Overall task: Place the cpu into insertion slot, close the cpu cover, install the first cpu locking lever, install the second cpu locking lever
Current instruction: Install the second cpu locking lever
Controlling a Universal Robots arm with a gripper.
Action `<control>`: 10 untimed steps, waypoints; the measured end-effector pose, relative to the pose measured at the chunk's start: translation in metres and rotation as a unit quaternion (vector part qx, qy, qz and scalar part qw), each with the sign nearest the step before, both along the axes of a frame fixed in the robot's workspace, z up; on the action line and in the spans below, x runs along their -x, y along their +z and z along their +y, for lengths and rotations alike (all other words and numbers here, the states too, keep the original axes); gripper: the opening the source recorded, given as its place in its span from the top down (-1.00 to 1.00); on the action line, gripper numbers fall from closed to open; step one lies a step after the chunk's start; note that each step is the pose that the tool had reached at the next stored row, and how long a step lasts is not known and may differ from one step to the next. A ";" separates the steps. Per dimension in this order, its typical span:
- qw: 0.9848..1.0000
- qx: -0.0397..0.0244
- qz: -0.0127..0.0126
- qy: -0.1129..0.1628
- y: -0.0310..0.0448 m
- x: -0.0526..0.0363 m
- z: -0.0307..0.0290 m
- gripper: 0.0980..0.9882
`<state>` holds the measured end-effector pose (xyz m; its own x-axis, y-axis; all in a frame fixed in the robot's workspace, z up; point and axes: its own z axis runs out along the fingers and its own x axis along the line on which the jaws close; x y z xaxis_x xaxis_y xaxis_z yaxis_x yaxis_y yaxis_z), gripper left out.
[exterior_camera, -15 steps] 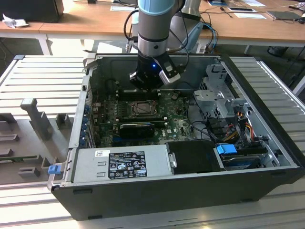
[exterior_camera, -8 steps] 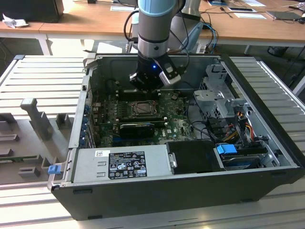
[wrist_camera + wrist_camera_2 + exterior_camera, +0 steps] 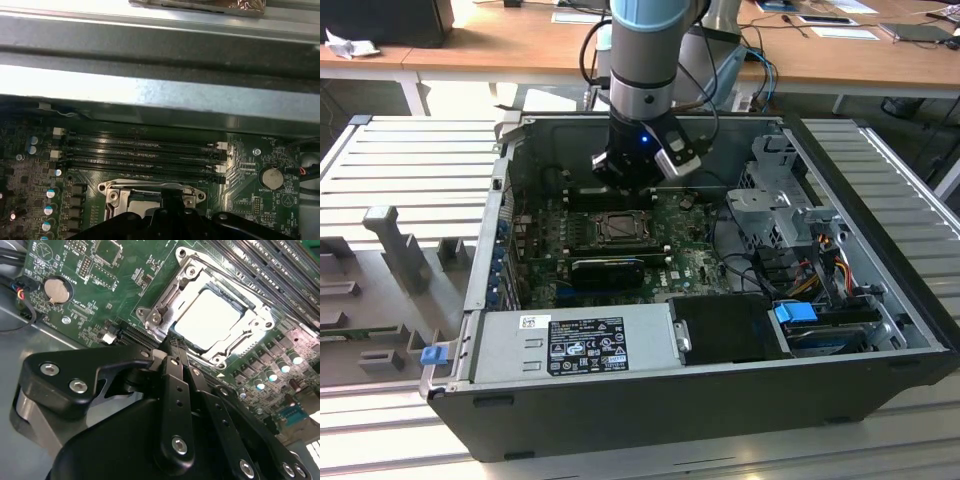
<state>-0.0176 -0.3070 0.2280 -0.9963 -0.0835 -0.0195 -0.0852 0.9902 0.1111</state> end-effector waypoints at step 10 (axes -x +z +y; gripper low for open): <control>1.000 0.000 0.000 0.000 0.0044 -0.0001 -0.0067 0.98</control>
<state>-0.0175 -0.3137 0.2324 -0.9963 -0.0835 -0.0195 -0.0851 0.9902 0.1112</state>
